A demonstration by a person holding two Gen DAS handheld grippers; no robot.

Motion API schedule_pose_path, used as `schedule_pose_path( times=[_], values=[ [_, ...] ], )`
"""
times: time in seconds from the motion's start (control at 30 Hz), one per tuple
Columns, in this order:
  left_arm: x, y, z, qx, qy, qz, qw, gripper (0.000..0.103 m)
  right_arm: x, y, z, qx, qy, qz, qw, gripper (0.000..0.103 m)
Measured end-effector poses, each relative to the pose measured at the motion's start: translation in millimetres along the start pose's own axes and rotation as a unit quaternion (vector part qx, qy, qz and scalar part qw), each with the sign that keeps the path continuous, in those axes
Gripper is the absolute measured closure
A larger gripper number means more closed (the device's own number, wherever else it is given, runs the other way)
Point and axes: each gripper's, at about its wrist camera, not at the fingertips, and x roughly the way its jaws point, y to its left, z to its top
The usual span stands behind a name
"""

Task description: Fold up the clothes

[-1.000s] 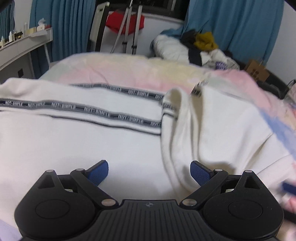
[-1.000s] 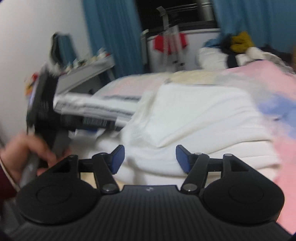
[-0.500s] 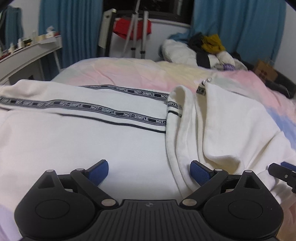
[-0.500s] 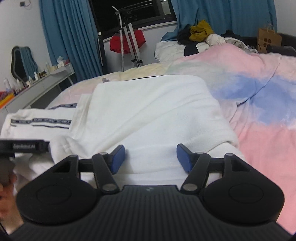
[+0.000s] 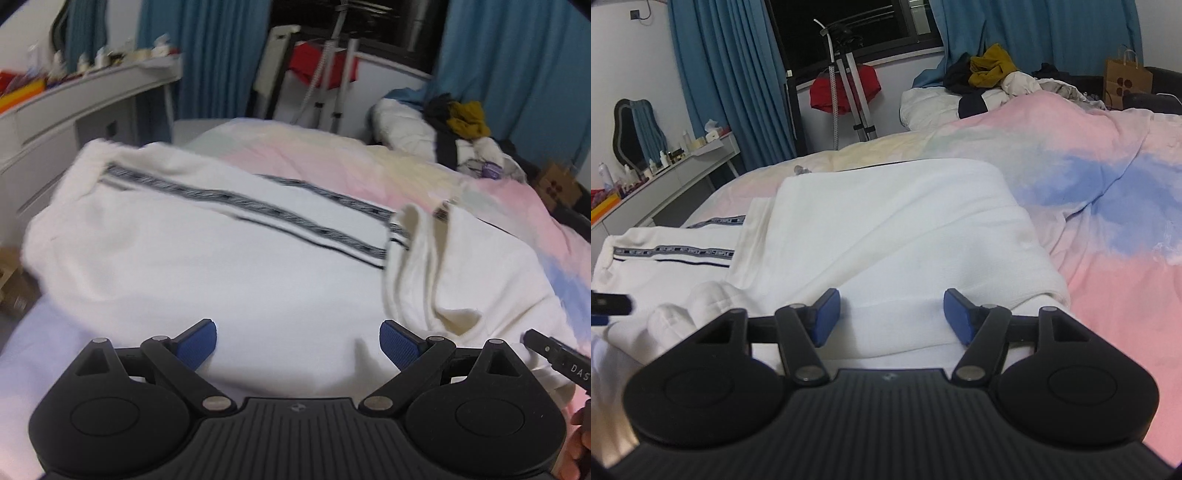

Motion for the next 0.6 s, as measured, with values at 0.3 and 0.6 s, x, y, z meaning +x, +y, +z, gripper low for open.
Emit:
schedule_pose_path(
  times=[0.3, 0.6],
  values=[
    [-18.8, 89.3, 1.0, -0.203, 0.073, -0.032, 0.9760, 0.003, -9.9, -11.2, 4.4, 0.042, -0.017, 0.009, 0.999, 0.039],
    [2.0, 133.1, -6.8, -0.312, 0.047, -0.035, 0.9482, 0.003, -14.6, -5.6, 6.2, 0.021, -0.037, -0.011, 0.999, 0.040]
  ],
)
